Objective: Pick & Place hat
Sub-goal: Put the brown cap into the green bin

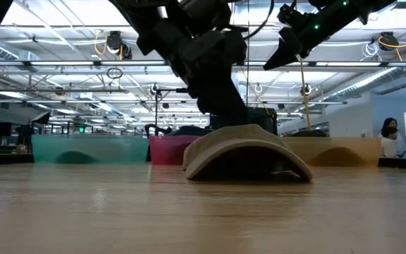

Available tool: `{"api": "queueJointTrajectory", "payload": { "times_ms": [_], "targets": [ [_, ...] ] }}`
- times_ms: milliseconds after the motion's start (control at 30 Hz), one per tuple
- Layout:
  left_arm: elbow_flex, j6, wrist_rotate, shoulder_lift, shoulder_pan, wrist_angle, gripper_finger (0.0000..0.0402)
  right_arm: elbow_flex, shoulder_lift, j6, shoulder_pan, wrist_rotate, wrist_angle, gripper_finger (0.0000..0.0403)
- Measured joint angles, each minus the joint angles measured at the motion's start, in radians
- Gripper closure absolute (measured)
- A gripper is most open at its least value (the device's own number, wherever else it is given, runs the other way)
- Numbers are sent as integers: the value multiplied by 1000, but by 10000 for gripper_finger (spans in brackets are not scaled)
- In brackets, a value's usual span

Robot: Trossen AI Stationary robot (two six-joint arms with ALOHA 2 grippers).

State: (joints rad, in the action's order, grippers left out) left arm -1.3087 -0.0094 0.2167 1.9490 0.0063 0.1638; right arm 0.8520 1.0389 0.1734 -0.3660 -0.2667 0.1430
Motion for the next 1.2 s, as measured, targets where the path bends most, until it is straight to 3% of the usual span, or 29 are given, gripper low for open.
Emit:
{"api": "queueJointTrajectory", "payload": {
  "times_ms": [200, 533, 667, 867, 1033, 1200],
  "targets": [
    [-24, 21, 23, 47, -11, 12, 226, 0, -3, 25, -20, -1, -7, 403],
    [-21, 33, -61, 45, -4, 50, 231, 0, -3, 16, -40, 5, -12, 403],
    [-21, 34, -61, 45, -5, 48, 276, 0, -3, -2, -38, 5, 1, 403],
    [-20, 37, -60, 45, 11, 51, 387, 0, -3, -4, -38, 6, 9, 403],
    [-19, 91, -71, 16, 34, 112, 382, 0, -3, -3, -38, 6, 16, 403],
    [-17, 165, -110, -102, 31, 268, 394, 0, -3, 7, -38, 7, 28, 403]
  ]
}}
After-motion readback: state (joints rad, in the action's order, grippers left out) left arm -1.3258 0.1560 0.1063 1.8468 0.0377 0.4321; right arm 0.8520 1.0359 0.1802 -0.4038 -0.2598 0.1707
